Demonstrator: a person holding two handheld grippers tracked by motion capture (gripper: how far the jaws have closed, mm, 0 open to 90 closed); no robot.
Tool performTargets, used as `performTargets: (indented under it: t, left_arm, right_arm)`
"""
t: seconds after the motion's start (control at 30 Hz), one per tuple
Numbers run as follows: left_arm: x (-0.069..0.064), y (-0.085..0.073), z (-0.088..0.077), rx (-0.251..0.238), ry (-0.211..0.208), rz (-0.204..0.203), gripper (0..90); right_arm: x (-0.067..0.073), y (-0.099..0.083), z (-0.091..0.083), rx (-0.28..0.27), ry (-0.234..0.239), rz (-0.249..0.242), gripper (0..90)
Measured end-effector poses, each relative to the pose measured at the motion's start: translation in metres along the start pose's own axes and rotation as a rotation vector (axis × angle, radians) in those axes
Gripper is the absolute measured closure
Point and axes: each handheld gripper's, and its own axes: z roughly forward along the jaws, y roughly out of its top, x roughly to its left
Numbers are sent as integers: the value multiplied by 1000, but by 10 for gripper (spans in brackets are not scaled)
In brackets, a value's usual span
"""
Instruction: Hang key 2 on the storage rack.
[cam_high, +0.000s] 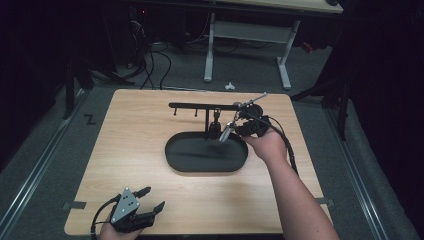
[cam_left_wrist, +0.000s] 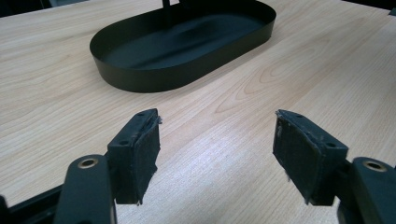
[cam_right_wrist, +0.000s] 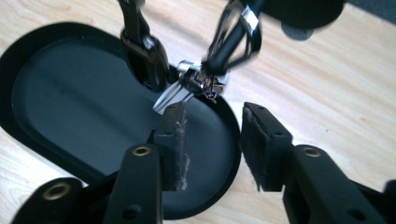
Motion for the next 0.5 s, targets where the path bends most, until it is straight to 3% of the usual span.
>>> performTargets:
  t: [0.33, 0.37, 0.5]
  left_arm:
    - [-1, 0, 5, 16, -6, 2, 322]
    - [-1, 0, 5, 15, -8, -3, 322]
    - [1, -1, 6, 11, -6, -21, 322]
  right_arm:
    - [1, -31, 4, -15, 19, 16, 493]
    - [2, -34, 4, -11, 11, -2, 481]
    - [4, -50, 1, -52, 19, -3, 456]
